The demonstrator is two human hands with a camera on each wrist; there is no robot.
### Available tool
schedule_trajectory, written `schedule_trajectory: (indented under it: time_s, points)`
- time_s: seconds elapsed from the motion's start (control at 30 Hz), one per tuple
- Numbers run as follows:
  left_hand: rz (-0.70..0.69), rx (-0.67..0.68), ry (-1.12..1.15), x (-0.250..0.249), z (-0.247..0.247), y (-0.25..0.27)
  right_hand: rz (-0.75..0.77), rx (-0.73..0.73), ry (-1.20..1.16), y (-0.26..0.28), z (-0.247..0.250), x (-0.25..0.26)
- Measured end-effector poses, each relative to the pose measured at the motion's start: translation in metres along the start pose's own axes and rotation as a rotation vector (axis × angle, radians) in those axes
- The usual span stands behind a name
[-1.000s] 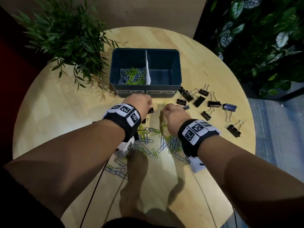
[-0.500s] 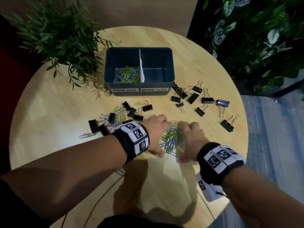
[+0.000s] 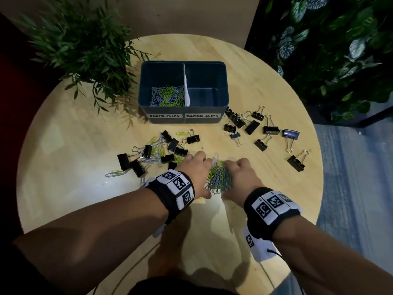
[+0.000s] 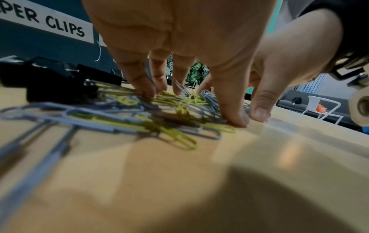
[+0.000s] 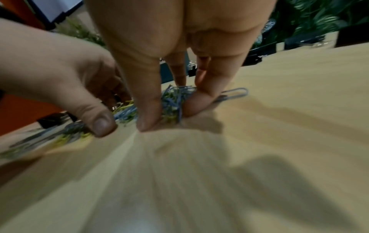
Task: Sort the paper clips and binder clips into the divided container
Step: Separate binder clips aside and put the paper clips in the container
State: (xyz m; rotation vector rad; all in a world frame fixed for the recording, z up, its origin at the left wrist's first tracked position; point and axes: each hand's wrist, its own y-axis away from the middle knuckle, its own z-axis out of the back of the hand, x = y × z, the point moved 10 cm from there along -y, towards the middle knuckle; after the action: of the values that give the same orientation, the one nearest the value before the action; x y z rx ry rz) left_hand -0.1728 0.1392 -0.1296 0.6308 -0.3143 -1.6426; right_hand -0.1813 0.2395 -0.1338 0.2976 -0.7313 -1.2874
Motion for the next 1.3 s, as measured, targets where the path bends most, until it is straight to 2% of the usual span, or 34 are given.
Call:
schedule_trajectory:
  time_s: [0.17, 0.53, 0.73, 0.87, 0.97, 1.07, 1.17, 1.23, 1.3]
  points:
    - [0.005, -0.012, 0.100, -0.001, 0.004, -0.004, 0.041, 0.011, -0.058, -0.007, -0.002, 0.020]
    - [-0.007, -0.060, 0.138, 0.008, 0.034, -0.007, 0.095, 0.004, -0.040, -0.019, 0.022, 0.044]
    - [0.077, -0.244, 0.291, 0.036, 0.095, 0.015, 0.186, -0.109, -0.093, -0.013, 0.072, 0.078]
    - [0.152, -0.439, 0.464, 0.077, 0.157, 0.038, 0.272, -0.214, -0.122, -0.015, 0.127, 0.130]
    - [0.216, -0.565, 0.499, 0.112, 0.192, 0.043, 0.313, -0.284, -0.130, -0.036, 0.154, 0.172]
    - [0.305, -0.620, 0.527, 0.146, 0.197, 0.031, 0.256, -0.279, -0.228, -0.068, 0.147, 0.190]
    - [0.384, -0.604, 0.581, 0.166, 0.181, 0.015, 0.130, -0.360, -0.487, -0.088, 0.135, 0.177]
    - [0.408, -0.618, 0.589, 0.172, 0.176, 0.007, 0.073, -0.414, -0.677, -0.093, 0.130, 0.167]
    - [0.397, -0.615, 0.642, 0.172, 0.172, 0.000, 0.079, -0.427, -0.704, -0.096, 0.129, 0.169]
